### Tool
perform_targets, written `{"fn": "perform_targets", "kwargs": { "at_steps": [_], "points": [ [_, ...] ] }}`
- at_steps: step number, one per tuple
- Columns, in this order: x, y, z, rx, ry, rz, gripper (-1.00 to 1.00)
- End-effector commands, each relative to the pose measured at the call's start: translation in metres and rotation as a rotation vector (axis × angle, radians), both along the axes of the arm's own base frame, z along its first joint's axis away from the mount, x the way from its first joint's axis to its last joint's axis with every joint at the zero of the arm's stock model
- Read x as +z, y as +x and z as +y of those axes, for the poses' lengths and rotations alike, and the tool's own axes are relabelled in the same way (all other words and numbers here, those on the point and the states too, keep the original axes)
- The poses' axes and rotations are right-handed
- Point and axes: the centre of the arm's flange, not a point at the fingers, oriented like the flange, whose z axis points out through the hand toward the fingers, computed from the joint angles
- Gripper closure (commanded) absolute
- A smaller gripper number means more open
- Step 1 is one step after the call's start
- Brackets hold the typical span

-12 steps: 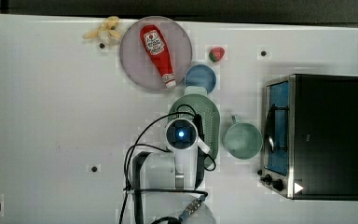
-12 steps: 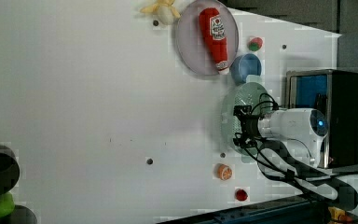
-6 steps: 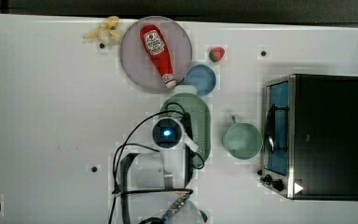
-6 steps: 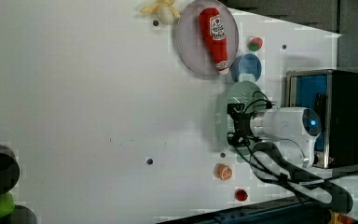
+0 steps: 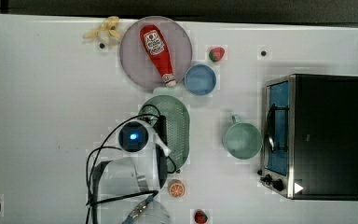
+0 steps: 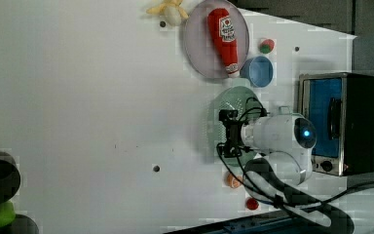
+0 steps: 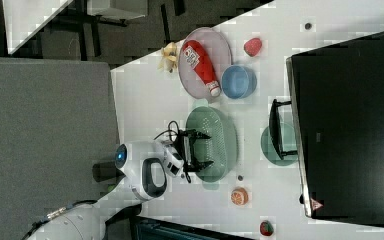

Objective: Drag strainer right to left.

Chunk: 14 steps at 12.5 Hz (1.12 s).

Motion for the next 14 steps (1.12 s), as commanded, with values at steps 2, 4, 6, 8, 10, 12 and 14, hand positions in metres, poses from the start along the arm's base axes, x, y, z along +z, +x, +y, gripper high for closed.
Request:
{"fn": "perform_targets", "kwargs": {
  "at_steps": [2, 4, 6, 8, 10, 12, 14],
  "points": [
    [0.006, 0.001, 0.061, -0.044, 0.012, -0.015, -1.0],
    [0.005, 0.004, 0.081, -0.02, 0.019, -0.022, -1.0],
    [0.003, 0.007, 0.099, -0.007, 0.028, -0.023, -1.0],
    [0.005, 0.012, 0.119, -0.005, 0.045, -0.026, -1.0],
    [0.004, 0.012, 0.137, -0.012, 0.052, -0.001, -1.0],
    [0.006, 0.014, 0.158, -0.015, 0.068, 0.002, -1.0],
    [0.009, 0.014, 0.18, -0.033, 0.083, -0.002, -1.0]
  ]
}}
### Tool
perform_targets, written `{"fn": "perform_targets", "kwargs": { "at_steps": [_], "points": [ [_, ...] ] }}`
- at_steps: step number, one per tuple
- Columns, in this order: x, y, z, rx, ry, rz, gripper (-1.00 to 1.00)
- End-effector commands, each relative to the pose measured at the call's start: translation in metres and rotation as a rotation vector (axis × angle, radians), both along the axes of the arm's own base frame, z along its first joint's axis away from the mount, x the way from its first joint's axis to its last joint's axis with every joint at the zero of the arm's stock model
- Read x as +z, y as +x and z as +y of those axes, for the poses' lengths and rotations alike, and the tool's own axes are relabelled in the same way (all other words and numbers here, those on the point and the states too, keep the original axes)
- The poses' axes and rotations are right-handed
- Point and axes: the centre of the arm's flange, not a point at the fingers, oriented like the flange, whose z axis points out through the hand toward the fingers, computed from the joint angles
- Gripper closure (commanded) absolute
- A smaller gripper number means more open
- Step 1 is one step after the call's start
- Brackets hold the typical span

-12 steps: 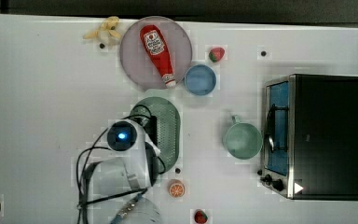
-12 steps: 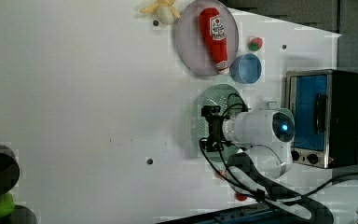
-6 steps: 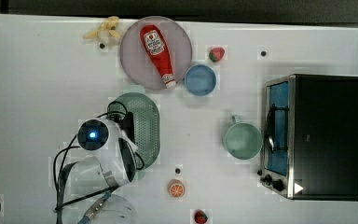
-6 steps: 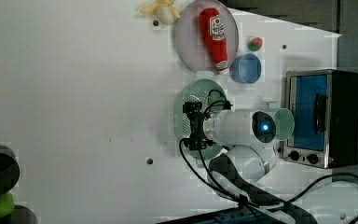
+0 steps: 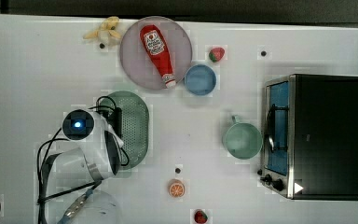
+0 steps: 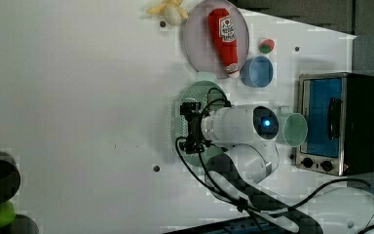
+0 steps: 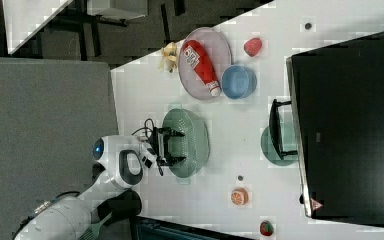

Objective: Drag strainer right to left.

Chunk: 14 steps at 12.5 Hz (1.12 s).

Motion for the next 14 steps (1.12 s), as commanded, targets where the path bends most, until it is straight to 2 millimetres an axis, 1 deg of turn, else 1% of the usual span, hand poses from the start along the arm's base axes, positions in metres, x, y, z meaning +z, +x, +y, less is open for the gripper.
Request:
{"fn": "perform_targets", "kwargs": {
  "at_steps": [1, 4, 6, 14],
  "points": [
    [0.005, -0.01, 0.064, -0.013, 0.037, -0.017, -1.0],
    [0.005, -0.014, 0.092, -0.031, 0.045, -0.023, -1.0],
    [0.005, -0.014, 0.106, -0.029, 0.053, -0.029, -1.0],
    [0.009, -0.012, 0.152, -0.026, 0.097, -0.032, -1.0]
  ]
}}
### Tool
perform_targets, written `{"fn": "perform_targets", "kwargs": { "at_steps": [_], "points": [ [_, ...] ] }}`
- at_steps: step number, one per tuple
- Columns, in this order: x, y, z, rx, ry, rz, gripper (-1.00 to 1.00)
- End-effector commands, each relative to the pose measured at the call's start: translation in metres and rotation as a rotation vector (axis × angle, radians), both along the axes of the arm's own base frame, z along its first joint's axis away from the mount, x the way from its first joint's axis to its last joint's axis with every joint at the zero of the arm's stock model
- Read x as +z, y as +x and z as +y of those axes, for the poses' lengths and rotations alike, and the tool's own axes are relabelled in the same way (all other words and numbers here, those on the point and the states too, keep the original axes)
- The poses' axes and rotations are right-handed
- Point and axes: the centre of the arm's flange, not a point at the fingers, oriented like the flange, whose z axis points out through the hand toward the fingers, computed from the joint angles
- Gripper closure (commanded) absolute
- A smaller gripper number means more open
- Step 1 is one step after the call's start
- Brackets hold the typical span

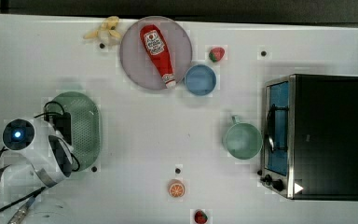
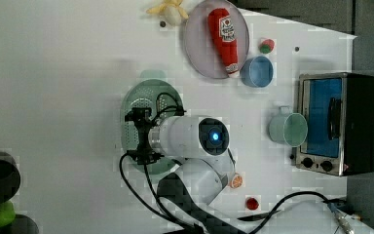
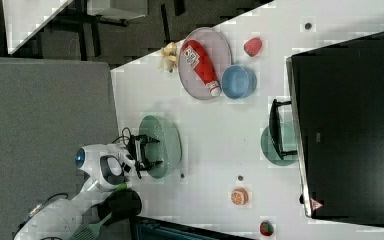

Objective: Drag strainer right to left.

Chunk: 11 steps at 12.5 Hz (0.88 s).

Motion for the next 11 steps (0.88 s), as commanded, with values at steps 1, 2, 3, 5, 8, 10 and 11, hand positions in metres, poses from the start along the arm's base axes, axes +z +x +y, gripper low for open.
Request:
{"fn": "perform_targets", "kwargs": {
  "at_steps": [1, 2, 3, 5, 8, 10, 11],
  "points": [
    [0.008, 0.01, 0.017, -0.062, 0.025, -0.018, -1.0],
    [0.008, 0.009, 0.022, -0.064, 0.029, -0.014, -1.0],
    [0.009, 0.01, 0.027, -0.063, 0.037, -0.021, -1.0],
    [0.011, 0.012, 0.033, -0.052, 0.041, -0.032, -1.0],
    [0.046, 0.03, 0.014, 0.098, 0.008, -0.09, -1.0],
    [0.094, 0.05, -0.016, 0.253, -0.032, -0.111, -1.0],
    [0.128, 0.063, -0.036, 0.298, -0.04, -0.124, -1.0]
  ]
}}
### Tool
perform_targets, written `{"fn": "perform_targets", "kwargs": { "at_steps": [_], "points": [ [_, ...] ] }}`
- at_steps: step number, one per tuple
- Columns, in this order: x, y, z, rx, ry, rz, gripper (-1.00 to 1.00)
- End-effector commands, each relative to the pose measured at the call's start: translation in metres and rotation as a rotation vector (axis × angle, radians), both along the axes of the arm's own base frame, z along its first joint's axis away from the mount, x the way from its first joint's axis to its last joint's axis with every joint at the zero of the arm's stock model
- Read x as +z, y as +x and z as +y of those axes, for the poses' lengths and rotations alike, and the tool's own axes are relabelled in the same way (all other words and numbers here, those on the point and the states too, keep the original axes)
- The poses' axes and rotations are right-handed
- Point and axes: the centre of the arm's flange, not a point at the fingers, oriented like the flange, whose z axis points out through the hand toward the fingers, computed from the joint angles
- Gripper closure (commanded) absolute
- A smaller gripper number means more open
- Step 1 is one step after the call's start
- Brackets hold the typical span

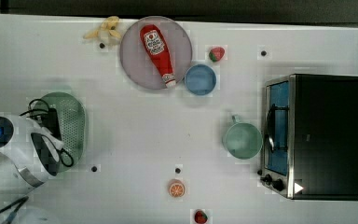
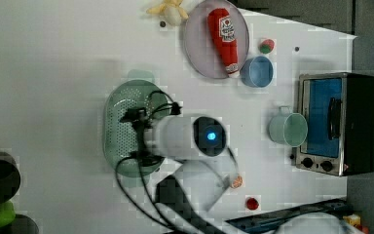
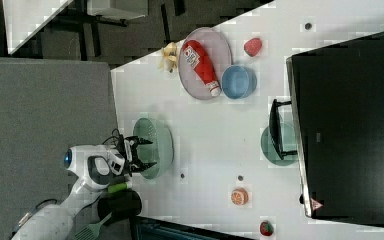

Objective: Drag strainer right to left.

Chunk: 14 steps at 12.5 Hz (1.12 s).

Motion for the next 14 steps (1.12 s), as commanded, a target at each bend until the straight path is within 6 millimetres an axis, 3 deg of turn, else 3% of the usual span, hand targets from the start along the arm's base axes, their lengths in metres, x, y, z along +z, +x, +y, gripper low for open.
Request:
{"fn": "perform_targets", "kwargs": {
  "at_steps": [1, 3, 6, 8, 10, 12, 14],
  "points": [
    [0.127, 0.069, -0.07, 0.155, 0.03, -0.115, -1.0],
    [0.199, 0.086, -0.133, 0.229, 0.029, -0.116, -1.0],
    [0.293, 0.095, -0.263, 0.311, 0.056, -0.124, -1.0],
    [0.338, 0.088, -0.352, 0.365, 0.047, -0.142, -1.0],
    [0.364, 0.073, -0.426, 0.363, -0.02, -0.122, -1.0],
    [0.386, 0.053, -0.464, 0.403, -0.072, -0.104, -1.0],
    [0.399, 0.04, -0.474, 0.405, -0.055, -0.117, -1.0]
  ]
}}
